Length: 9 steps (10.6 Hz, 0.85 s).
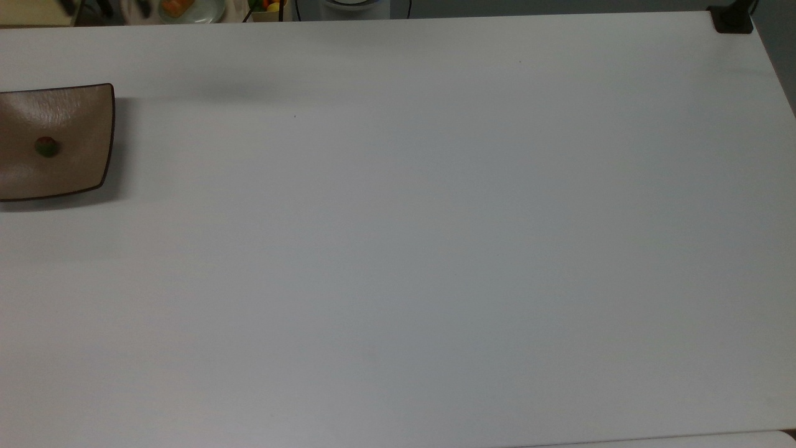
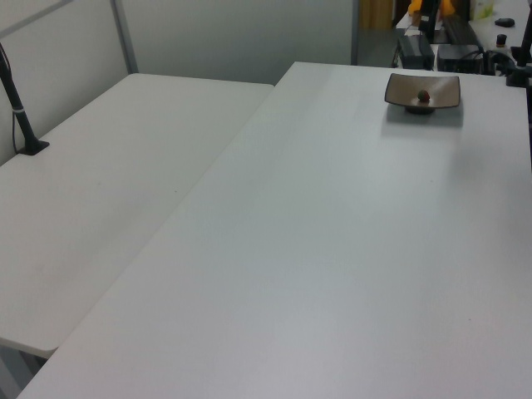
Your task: Strawberries on a ceramic plate
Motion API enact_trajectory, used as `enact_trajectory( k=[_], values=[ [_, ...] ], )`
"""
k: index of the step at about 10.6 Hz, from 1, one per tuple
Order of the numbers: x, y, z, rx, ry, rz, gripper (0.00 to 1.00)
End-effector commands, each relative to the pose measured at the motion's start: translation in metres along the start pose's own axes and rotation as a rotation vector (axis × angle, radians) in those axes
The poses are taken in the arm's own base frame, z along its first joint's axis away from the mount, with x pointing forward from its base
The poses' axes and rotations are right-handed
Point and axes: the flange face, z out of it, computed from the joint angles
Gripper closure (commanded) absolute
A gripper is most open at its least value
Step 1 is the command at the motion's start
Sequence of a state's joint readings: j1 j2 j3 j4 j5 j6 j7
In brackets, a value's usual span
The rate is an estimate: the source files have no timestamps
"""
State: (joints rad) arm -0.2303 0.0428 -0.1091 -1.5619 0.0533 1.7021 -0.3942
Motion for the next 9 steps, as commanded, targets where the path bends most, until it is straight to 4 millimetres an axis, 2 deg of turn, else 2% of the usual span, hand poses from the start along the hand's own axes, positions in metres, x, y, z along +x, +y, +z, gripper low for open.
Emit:
enact_trajectory(
  k=[1, 4, 6, 9],
  values=[
    [-0.01, -0.089, -0.02, 0.043, -0.055, -0.006, 0.0],
    [0.003, -0.175, -0.009, 0.049, -0.07, 0.008, 0.0],
    [0.006, -0.219, 0.0, 0.052, -0.084, -0.062, 0.0],
    [0.011, -0.234, 0.01, 0.054, -0.051, -0.099, 0.0]
  ],
)
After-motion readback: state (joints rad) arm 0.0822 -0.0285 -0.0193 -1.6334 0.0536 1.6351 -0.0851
